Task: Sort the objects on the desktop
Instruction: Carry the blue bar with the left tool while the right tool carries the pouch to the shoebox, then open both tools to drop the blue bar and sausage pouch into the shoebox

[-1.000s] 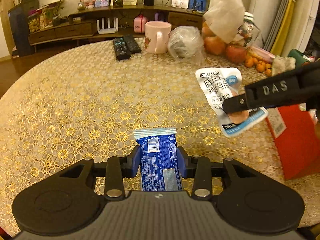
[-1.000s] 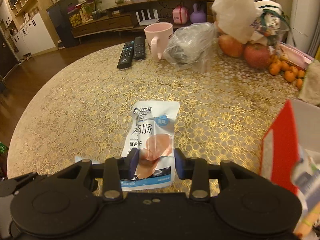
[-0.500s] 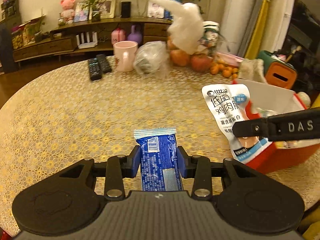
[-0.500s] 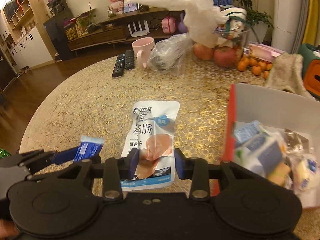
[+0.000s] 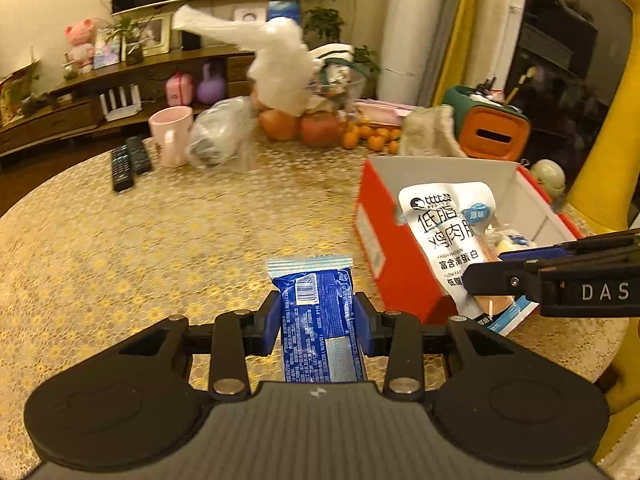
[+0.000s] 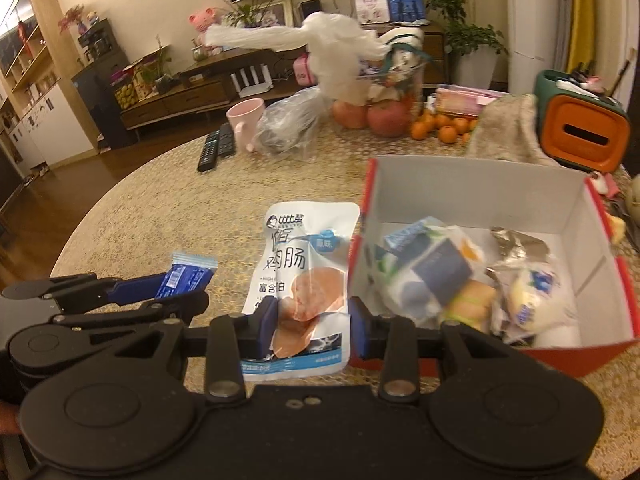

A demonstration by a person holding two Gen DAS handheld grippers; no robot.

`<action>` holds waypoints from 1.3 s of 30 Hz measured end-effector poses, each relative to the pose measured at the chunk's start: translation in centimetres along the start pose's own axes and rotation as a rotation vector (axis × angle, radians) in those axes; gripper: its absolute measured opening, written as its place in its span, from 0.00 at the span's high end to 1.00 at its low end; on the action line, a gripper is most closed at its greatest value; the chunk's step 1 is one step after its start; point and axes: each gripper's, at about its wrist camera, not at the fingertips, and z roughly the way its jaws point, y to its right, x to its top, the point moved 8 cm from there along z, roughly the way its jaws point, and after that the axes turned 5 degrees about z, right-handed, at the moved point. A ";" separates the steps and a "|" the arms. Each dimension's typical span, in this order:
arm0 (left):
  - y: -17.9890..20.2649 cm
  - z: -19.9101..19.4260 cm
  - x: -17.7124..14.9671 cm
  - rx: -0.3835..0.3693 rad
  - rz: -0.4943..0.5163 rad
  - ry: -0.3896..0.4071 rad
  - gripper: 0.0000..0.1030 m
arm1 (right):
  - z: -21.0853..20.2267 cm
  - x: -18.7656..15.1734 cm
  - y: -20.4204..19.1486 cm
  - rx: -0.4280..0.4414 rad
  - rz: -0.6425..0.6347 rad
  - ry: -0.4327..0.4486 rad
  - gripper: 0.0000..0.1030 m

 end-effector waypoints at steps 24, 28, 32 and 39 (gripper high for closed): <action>11.7 6.4 7.9 -0.130 0.178 0.031 0.64 | -1.9 2.2 16.0 -0.214 0.105 0.073 0.64; 12.9 8.4 8.2 -0.116 0.237 0.026 0.64 | -0.4 2.0 17.8 -0.228 0.124 0.053 0.64; 13.4 10.3 7.9 -0.117 0.263 -0.005 0.64 | 0.6 2.1 18.5 -0.219 0.128 0.040 0.64; 14.3 13.0 6.9 -0.115 0.303 -0.063 0.64 | 2.6 1.8 19.4 -0.235 0.121 0.006 0.64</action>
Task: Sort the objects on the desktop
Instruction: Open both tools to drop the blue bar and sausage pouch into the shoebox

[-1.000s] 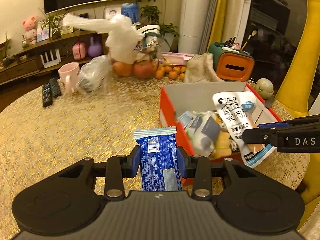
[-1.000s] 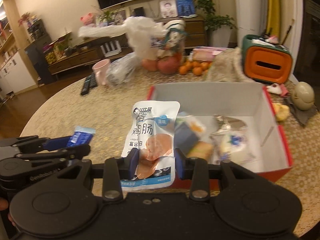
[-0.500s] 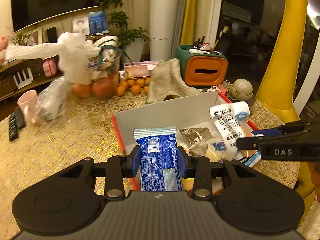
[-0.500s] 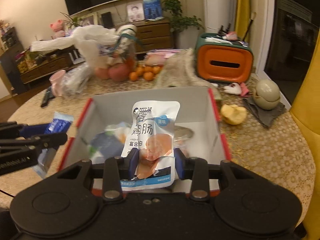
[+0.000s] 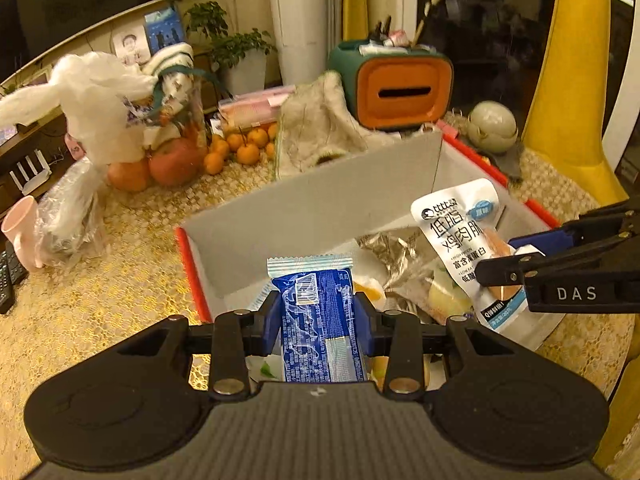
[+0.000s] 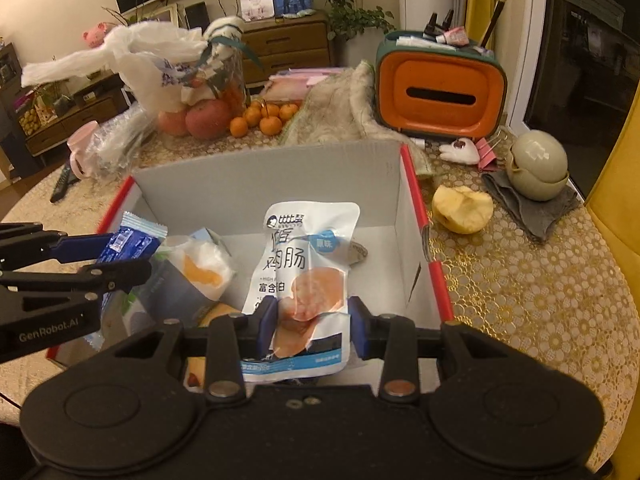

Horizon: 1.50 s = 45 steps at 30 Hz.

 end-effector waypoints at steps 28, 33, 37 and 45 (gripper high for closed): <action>2.3 3.4 -2.6 -0.097 0.079 -0.096 0.50 | 0.7 -0.6 -0.2 0.030 0.011 -0.013 0.41; 1.9 2.4 -2.4 -0.093 0.045 -0.081 0.34 | -0.1 -0.4 -0.2 0.036 0.020 0.001 0.41; 1.7 1.5 -2.5 -0.107 0.019 -0.079 0.32 | -0.9 -0.3 -0.6 0.043 0.017 0.013 0.41; 1.3 -0.9 -2.8 -0.097 -0.012 -0.053 0.32 | -3.1 -0.7 -1.8 0.059 0.012 0.040 0.40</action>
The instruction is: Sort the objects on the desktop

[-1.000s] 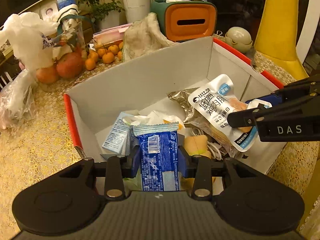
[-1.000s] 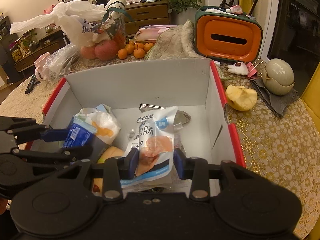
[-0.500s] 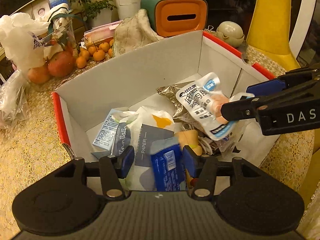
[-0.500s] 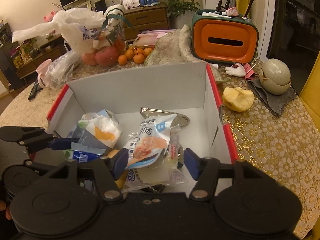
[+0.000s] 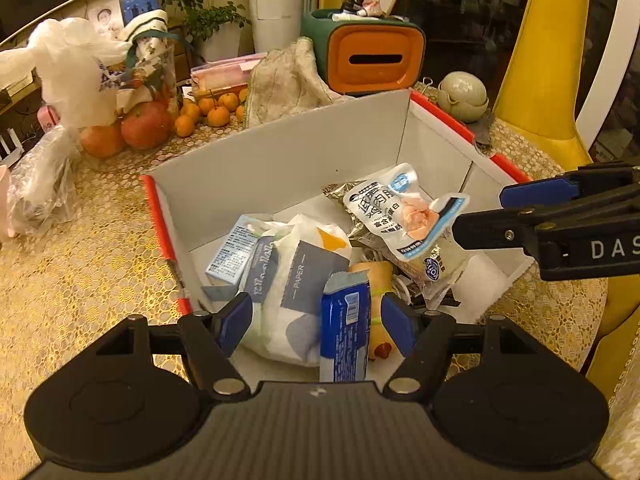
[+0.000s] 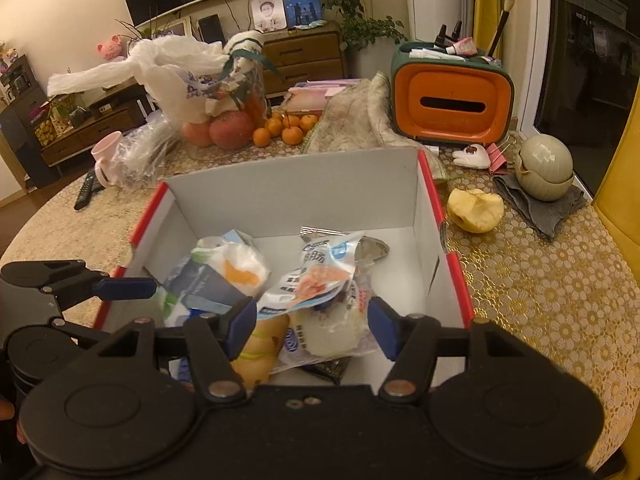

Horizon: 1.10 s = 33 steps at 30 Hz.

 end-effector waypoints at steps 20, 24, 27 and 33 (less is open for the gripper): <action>-1.5 -8.6 -2.7 0.061 -0.077 0.127 0.24 | -6.7 -2.3 -4.7 0.058 -0.032 0.100 0.32; -2.1 -10.0 -3.6 0.086 -0.092 0.142 0.20 | -7.9 -3.0 -5.3 0.058 -0.040 0.132 0.31; -2.3 -10.7 -4.3 0.093 -0.094 0.140 0.16 | -8.6 -3.4 -5.6 0.059 -0.039 0.151 0.28; -1.6 -11.6 -5.9 0.082 -0.079 0.135 0.09 | -9.3 -4.4 -5.9 0.040 -0.042 0.179 0.23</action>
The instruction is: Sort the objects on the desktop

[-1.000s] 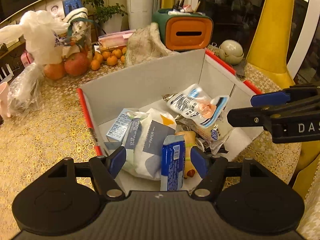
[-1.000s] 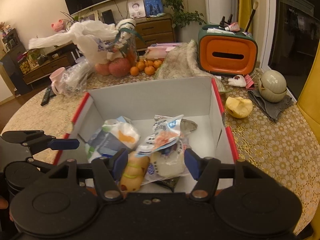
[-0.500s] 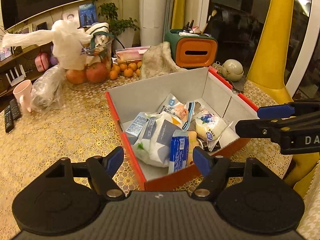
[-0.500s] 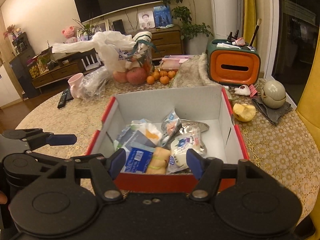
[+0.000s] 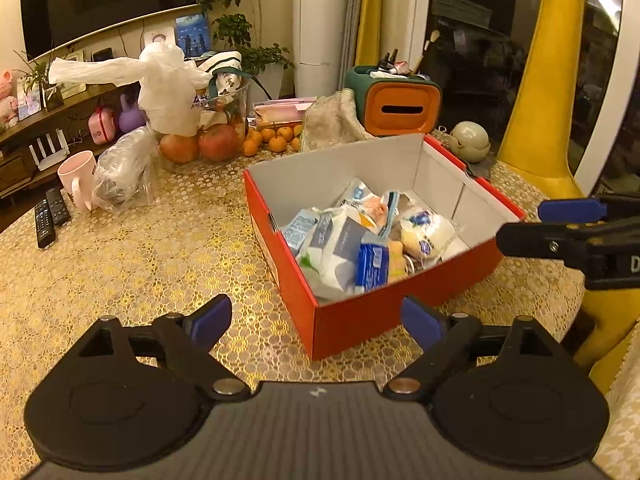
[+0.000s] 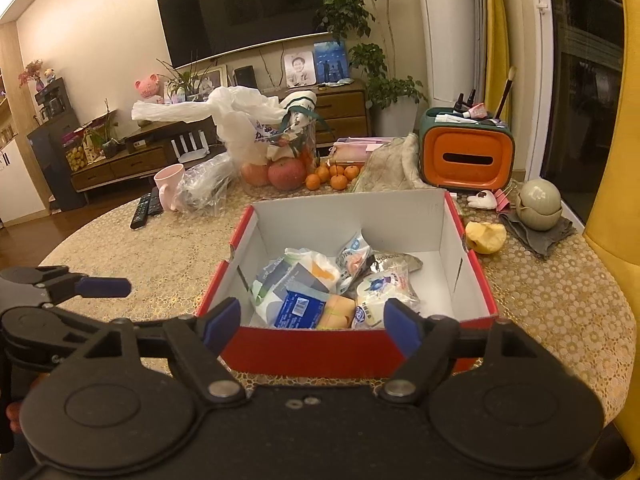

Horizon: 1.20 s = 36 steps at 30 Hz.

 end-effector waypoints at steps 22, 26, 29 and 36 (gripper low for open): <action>1.6 -0.9 -2.7 -0.042 0.004 0.003 0.00 | -2.1 -4.2 0.5 -0.063 0.022 0.035 0.19; 1.9 -0.8 -3.0 -0.048 0.016 -0.005 0.00 | -2.1 -4.6 1.5 -0.078 0.048 0.032 0.19; 2.3 -0.7 -3.1 -0.031 0.049 -0.004 0.00 | -2.1 -4.7 2.2 -0.089 0.069 0.028 0.19; 2.6 -0.2 -3.5 -0.032 0.072 -0.017 0.00 | -2.1 -5.1 2.6 -0.083 0.085 0.023 0.18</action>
